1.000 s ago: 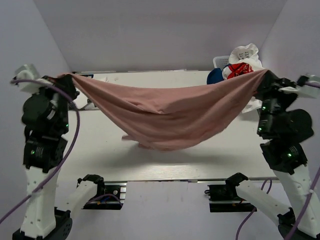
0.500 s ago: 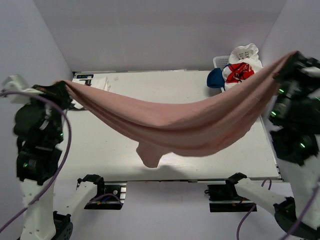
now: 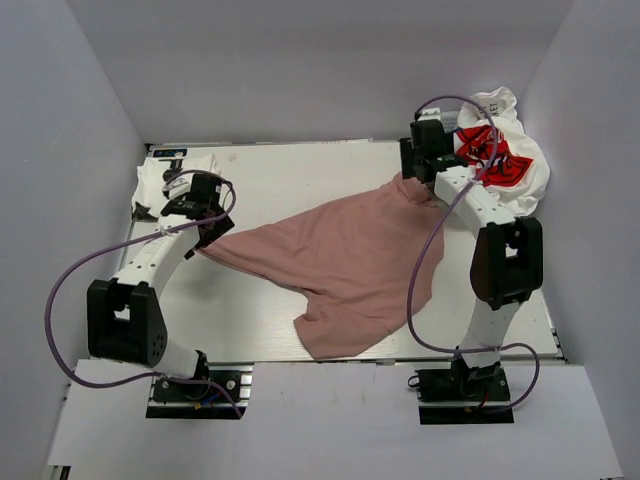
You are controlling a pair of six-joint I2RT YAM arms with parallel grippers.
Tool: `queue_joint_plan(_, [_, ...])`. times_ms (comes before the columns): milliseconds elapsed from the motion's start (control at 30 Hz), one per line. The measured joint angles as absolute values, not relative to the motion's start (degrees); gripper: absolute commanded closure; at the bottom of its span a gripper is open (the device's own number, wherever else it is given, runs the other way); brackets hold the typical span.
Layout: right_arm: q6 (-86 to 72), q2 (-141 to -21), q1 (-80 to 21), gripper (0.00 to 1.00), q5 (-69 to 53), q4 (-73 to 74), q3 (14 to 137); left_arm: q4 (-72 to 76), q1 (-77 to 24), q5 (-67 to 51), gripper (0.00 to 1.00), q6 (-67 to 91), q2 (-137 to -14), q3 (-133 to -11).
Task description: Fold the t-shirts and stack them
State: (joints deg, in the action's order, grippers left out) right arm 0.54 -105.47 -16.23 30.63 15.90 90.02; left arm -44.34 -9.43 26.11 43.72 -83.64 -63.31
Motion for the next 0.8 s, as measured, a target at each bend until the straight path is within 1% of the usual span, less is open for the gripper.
queue_joint_plan(67, [0.10,-106.56,-16.51,0.10,26.33,19.68,90.11,-44.62,-8.84,26.41,0.00,44.03,-82.32,-63.31])
queue_joint_plan(133, [-1.34,-104.42,-17.45,0.10,22.39,20.34,88.82,-44.49,-8.34,26.68,0.00,44.05,-79.99,-63.24])
queue_joint_plan(267, [-4.86,-92.03,-21.67,0.10,15.11,19.29,79.40,-43.40,-6.79,27.27,0.00,44.07,-75.35,-61.58])
queue_joint_plan(367, [-7.92,-83.61,-27.35,0.10,12.49,18.74,72.51,-42.57,-5.21,26.83,0.00,44.27,-75.24,-59.70])
queue_joint_plan(433, [-10.63,-80.55,-31.31,0.10,11.20,18.13,67.61,-41.74,-4.10,26.28,0.00,44.40,-76.12,-58.43])
queue_joint_plan(500, [-13.23,-79.61,-35.03,0.10,9.28,18.35,61.89,-41.30,-3.07,25.85,0.00,44.42,-77.36,-57.47])
queue_joint_plan(633, [-17.41,-82.72,-44.05,0.10,7.44,20.95,53.17,-39.27,-0.71,23.68,0.00,44.05,-79.88,-56.62])
queue_joint_plan(667, [-18.11,-83.44,-47.70,0.10,7.62,21.71,51.33,-38.54,-0.16,23.16,0.00,43.94,-80.40,-56.60])
queue_joint_plan(800, [-19.31,-83.29,-60.20,0.10,6.72,22.94,49.15,-35.18,2.11,20.78,0.00,43.44,-82.85,-55.86])
